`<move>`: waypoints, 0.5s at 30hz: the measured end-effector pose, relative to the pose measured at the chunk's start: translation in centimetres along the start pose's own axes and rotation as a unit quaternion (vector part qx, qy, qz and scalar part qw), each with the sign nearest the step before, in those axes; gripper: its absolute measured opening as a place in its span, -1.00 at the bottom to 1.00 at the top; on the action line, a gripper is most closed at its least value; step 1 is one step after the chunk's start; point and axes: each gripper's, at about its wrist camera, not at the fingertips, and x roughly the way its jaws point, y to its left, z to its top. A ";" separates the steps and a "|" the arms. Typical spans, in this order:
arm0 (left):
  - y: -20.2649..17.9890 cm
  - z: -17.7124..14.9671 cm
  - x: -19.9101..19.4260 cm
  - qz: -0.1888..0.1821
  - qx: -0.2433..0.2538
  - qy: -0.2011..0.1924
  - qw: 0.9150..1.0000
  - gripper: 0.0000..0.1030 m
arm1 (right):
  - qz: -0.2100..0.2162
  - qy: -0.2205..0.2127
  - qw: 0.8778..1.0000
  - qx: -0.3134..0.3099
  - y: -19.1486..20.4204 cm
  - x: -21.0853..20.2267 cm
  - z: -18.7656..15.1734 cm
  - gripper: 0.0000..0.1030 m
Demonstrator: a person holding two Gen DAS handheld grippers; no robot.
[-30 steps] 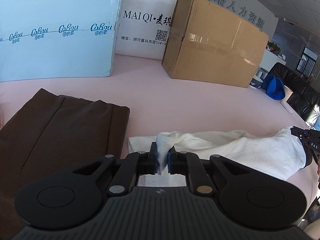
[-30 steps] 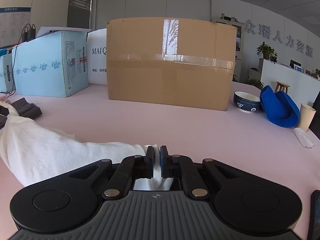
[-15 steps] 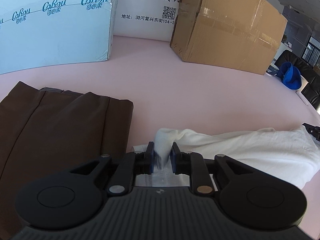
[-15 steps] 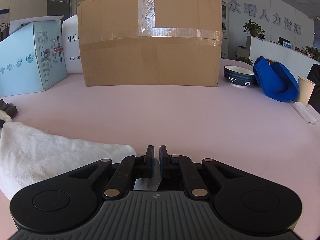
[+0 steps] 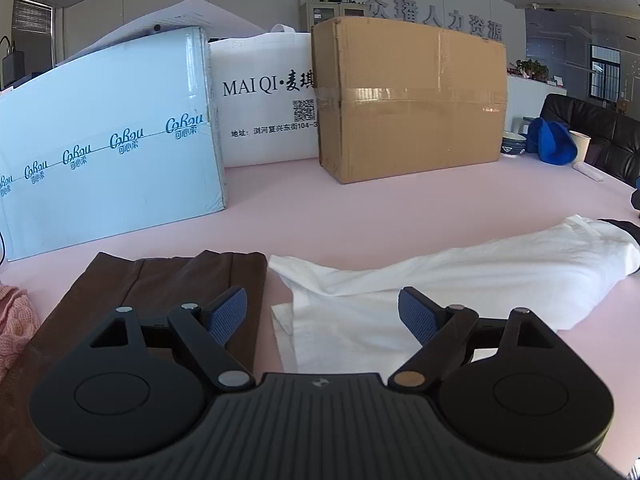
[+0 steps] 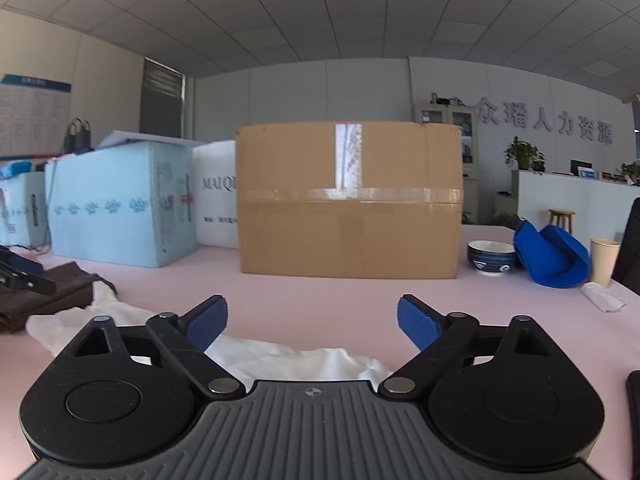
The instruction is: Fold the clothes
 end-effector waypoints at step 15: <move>-3.1 -4.6 -0.7 0.008 0.023 -0.042 0.999 0.59 | 0.032 0.125 0.984 0.126 -1.5 2.7 -3.6 1.00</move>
